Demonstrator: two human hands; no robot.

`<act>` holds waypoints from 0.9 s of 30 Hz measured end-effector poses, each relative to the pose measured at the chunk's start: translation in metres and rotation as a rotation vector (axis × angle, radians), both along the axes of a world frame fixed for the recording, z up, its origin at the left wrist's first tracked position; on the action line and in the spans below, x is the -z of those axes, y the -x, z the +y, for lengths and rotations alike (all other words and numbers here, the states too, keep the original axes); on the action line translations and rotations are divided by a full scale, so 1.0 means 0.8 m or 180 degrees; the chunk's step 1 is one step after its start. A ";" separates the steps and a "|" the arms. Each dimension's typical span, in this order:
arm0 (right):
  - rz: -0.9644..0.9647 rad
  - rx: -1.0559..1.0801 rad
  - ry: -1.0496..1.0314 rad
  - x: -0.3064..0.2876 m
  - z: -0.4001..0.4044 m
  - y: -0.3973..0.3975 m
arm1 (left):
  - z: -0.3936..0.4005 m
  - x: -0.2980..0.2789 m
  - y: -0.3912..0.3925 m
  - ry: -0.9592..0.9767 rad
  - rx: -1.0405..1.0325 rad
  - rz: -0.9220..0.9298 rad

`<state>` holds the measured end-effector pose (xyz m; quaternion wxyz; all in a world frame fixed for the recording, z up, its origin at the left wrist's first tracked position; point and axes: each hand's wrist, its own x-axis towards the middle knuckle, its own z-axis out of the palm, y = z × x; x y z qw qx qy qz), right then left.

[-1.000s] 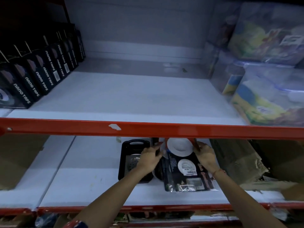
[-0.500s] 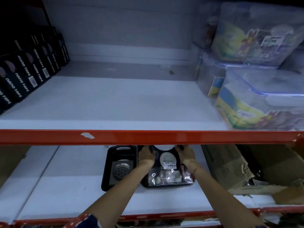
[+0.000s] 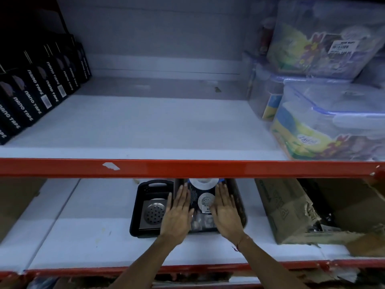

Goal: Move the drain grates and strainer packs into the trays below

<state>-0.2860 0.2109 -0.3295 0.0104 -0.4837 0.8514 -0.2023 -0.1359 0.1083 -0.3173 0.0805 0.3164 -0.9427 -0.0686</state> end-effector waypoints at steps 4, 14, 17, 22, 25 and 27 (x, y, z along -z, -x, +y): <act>0.0151 -0.0526 -0.0115 -0.002 0.029 -0.038 | 0.001 0.007 -0.061 0.0096 -0.0273 -0.0286; 0.0556 -0.0495 -0.0384 -0.022 0.077 -0.116 | 0.052 -0.005 -0.135 0.0024 -0.0258 -0.0479; 0.0339 -0.0462 -0.0557 -0.026 0.093 -0.134 | 0.072 -0.002 -0.150 0.0043 -0.0161 -0.0426; 0.0323 -0.0494 -0.0587 -0.026 0.136 -0.171 | 0.107 0.002 -0.184 0.0147 -0.0134 -0.0598; 0.0276 -0.0532 -0.0784 -0.030 0.151 -0.182 | 0.122 -0.007 -0.196 -0.0199 -0.0212 -0.0793; 0.0251 -0.0597 -0.0846 -0.043 0.157 -0.187 | 0.132 -0.023 -0.199 -0.0303 -0.0198 -0.0822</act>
